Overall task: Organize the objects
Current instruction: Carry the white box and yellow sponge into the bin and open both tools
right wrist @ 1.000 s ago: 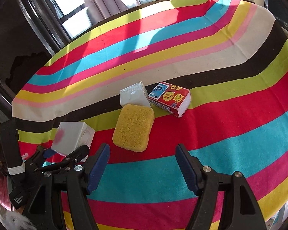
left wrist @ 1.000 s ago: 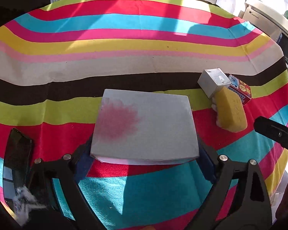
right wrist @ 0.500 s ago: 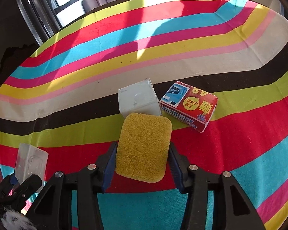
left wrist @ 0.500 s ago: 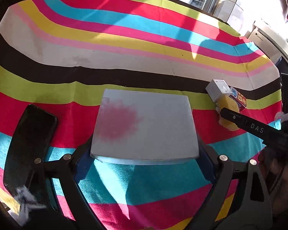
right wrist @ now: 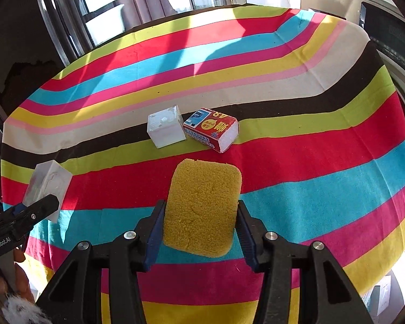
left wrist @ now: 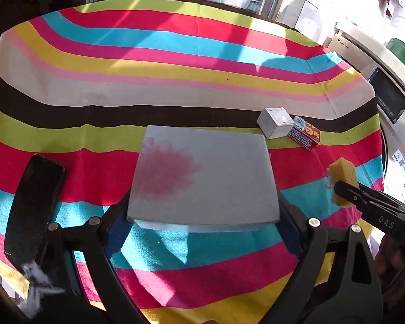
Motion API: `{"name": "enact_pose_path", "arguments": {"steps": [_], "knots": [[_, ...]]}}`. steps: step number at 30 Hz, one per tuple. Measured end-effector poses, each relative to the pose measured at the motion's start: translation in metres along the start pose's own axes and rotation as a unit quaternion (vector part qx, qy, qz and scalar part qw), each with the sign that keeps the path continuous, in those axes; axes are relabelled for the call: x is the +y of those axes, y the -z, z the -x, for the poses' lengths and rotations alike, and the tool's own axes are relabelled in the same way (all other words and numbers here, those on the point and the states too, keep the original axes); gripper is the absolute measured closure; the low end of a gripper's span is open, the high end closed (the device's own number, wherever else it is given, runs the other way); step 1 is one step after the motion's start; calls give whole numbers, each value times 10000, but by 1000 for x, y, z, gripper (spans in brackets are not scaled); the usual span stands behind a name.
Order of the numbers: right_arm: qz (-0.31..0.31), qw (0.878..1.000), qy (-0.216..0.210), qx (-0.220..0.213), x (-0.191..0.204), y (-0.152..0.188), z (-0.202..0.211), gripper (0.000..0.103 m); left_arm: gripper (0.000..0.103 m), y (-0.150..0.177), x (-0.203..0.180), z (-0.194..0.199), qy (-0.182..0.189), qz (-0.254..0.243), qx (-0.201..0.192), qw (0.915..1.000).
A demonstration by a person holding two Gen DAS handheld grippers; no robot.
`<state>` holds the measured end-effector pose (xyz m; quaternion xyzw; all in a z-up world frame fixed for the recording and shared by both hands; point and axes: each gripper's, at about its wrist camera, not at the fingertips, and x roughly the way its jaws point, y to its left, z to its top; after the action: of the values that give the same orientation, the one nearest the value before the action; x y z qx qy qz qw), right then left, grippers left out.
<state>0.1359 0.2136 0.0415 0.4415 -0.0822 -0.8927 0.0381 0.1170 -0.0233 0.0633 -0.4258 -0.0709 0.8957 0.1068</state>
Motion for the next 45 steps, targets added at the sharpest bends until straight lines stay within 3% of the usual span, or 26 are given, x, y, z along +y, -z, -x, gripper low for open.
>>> {"name": "enact_pose_path", "arguments": {"steps": [5,10,17,23,26,27,28,31,33,36,38,42,45], "knots": [[-137,9993,323,116,-39,28,29,53,10,12,-50,-1,446,-352,144,9983],[-446,9954,827,204,-87,55,58,53,10,31,-115,1,1103,-894,384,9891],[-822,9833,1567,421,-146,94,86,53,10,67,-195,0,1874,-1669,822,9645],[-1100,9704,2036,692,-181,123,97,51,6,103,-245,-2,2264,-2369,1283,9360],[-1322,9653,2108,791,-192,131,97,46,5,113,-257,-5,2442,-2501,1517,9245],[-1364,9643,2122,810,-193,132,97,39,5,114,-259,-5,2473,-2541,1570,9217],[-1369,9645,2112,802,-193,133,97,32,3,115,-260,-5,2445,-2575,1561,9217],[-1297,9677,2019,770,-190,132,96,29,1,111,-255,-6,2403,-2435,1581,9263],[-1270,9688,1999,730,-187,129,95,29,1,97,-242,2,2303,-2167,1247,9405],[-1188,9715,1944,661,-182,123,95,29,1,70,-221,-1,1444,-1904,791,9678],[-1166,9732,1876,638,-179,119,93,28,1,56,-206,-4,820,-1830,508,9784],[-1050,9764,1778,630,-167,113,89,28,1,36,-169,-6,493,-1426,414,9877],[-976,9784,1713,620,-161,107,83,28,1,35,-155,-13,403,-1305,517,9893]]}}
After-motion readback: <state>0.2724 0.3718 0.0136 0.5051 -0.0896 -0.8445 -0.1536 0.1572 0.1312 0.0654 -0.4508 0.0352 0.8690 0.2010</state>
